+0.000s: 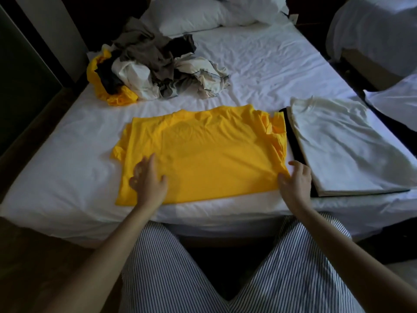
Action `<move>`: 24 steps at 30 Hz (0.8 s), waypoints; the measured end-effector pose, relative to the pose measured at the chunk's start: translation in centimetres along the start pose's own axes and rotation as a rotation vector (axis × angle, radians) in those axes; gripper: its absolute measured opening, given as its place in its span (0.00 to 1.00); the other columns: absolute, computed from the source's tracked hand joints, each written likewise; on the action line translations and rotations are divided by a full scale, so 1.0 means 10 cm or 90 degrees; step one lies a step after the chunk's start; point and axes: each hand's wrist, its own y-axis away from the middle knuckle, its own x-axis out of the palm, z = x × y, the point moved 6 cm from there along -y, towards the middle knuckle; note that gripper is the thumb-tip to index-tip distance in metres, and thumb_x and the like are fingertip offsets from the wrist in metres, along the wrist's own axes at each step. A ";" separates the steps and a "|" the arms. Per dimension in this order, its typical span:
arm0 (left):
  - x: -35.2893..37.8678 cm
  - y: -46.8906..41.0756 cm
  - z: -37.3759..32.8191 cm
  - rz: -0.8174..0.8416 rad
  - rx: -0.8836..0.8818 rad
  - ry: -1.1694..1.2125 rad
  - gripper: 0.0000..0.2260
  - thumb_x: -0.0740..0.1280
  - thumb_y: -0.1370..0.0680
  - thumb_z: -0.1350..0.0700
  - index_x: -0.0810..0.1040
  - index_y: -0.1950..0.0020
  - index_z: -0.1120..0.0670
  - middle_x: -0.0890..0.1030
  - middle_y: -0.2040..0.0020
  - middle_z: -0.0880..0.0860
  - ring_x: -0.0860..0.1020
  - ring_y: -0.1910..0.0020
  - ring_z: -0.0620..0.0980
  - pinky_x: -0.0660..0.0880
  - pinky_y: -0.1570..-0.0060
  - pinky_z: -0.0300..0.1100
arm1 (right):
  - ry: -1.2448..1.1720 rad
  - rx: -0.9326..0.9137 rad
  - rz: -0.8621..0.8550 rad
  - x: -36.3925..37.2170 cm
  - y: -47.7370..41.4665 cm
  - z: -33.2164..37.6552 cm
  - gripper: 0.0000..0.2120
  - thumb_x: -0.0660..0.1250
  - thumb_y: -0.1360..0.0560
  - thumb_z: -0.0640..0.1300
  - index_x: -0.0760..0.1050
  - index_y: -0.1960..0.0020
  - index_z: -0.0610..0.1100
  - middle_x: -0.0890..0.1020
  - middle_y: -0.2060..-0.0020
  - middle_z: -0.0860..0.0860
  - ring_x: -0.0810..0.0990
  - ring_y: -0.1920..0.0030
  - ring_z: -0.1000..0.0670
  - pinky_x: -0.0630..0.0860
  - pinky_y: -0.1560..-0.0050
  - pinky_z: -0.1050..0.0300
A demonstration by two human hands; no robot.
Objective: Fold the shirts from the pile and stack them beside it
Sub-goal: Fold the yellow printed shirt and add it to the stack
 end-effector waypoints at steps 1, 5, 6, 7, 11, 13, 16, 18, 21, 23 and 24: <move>0.11 0.00 -0.22 0.024 0.068 0.004 0.26 0.64 0.23 0.58 0.62 0.25 0.56 0.62 0.25 0.57 0.57 0.26 0.58 0.54 0.32 0.53 | 0.044 -0.066 -0.002 0.01 0.00 0.07 0.21 0.62 0.24 0.40 0.67 0.32 0.37 0.68 0.34 0.36 0.67 0.35 0.36 0.64 0.38 0.46; 0.77 0.12 -1.09 0.274 0.281 0.129 0.22 0.57 0.19 0.54 0.62 0.25 0.57 0.59 0.24 0.59 0.56 0.24 0.56 0.51 0.29 0.39 | 0.290 -0.266 0.129 0.28 -0.03 0.05 0.33 0.41 0.26 0.59 0.59 0.25 0.50 0.57 0.24 0.46 0.53 0.24 0.45 0.52 0.27 0.47; 0.94 0.18 -1.26 0.327 0.316 0.132 0.23 0.54 0.18 0.51 0.60 0.25 0.55 0.57 0.23 0.58 0.54 0.24 0.54 0.48 0.30 0.36 | 0.304 -0.260 0.171 0.34 -0.01 -0.03 0.35 0.35 0.28 0.62 0.55 0.24 0.54 0.53 0.23 0.49 0.49 0.23 0.47 0.47 0.26 0.50; 1.10 0.23 -1.39 0.348 0.353 0.104 0.25 0.50 0.19 0.45 0.59 0.24 0.53 0.55 0.23 0.57 0.53 0.23 0.52 0.47 0.30 0.35 | 0.289 -0.254 0.194 0.39 -0.01 -0.11 0.36 0.33 0.29 0.63 0.53 0.24 0.55 0.51 0.23 0.50 0.46 0.23 0.49 0.43 0.27 0.53; 1.50 0.15 -1.70 0.290 0.408 -0.170 0.38 0.32 0.31 0.37 0.57 0.24 0.42 0.53 0.22 0.49 0.51 0.23 0.47 0.45 0.30 0.43 | 0.220 -0.261 0.170 0.48 -0.05 -0.23 0.33 0.38 0.24 0.64 0.59 0.25 0.52 0.58 0.25 0.46 0.52 0.24 0.47 0.44 0.28 0.55; 1.52 0.02 -1.86 0.228 0.371 -0.108 0.35 0.38 0.29 0.38 0.70 0.29 0.46 0.66 0.26 0.53 0.63 0.28 0.51 0.54 0.33 0.44 | 0.200 -0.282 0.121 0.50 -0.07 -0.25 0.30 0.40 0.20 0.61 0.67 0.28 0.49 0.67 0.29 0.43 0.61 0.27 0.44 0.51 0.31 0.51; 1.52 -0.24 -2.17 0.200 0.297 0.126 0.19 0.56 0.21 0.49 0.79 0.42 0.59 0.77 0.42 0.60 0.75 0.43 0.59 0.66 0.44 0.43 | 0.144 -0.297 0.056 0.52 -0.08 -0.27 0.24 0.44 0.19 0.57 0.69 0.31 0.49 0.71 0.32 0.43 0.63 0.30 0.44 0.58 0.32 0.47; 1.58 -0.41 -2.40 0.247 0.226 0.204 0.12 0.61 0.19 0.56 0.77 0.41 0.60 0.75 0.43 0.59 0.76 0.45 0.57 0.67 0.46 0.40 | 0.112 -0.314 0.019 0.51 -0.08 -0.27 0.22 0.45 0.19 0.57 0.68 0.32 0.50 0.72 0.32 0.43 0.63 0.30 0.44 0.58 0.31 0.48; 1.75 -0.46 -2.72 0.338 0.192 0.154 0.17 0.62 0.20 0.48 0.74 0.36 0.57 0.74 0.40 0.57 0.74 0.40 0.54 0.68 0.43 0.41 | 0.090 -0.326 0.000 0.54 -0.08 -0.25 0.22 0.46 0.19 0.56 0.68 0.32 0.50 0.73 0.33 0.44 0.64 0.30 0.45 0.53 0.29 0.52; 1.94 -0.33 -2.93 0.397 0.212 0.052 0.22 0.63 0.21 0.45 0.71 0.33 0.57 0.73 0.35 0.56 0.72 0.36 0.54 0.67 0.41 0.42 | 0.058 -0.315 0.005 0.51 -0.13 -0.30 0.21 0.48 0.19 0.55 0.67 0.32 0.48 0.73 0.33 0.44 0.64 0.31 0.45 0.52 0.29 0.54; 1.98 -0.28 -2.94 0.385 0.244 -0.002 0.22 0.64 0.22 0.47 0.71 0.33 0.58 0.73 0.34 0.57 0.71 0.35 0.55 0.67 0.41 0.44 | 0.041 -0.322 0.009 0.51 -0.11 -0.26 0.20 0.51 0.20 0.54 0.67 0.32 0.47 0.74 0.34 0.44 0.65 0.31 0.46 0.52 0.29 0.55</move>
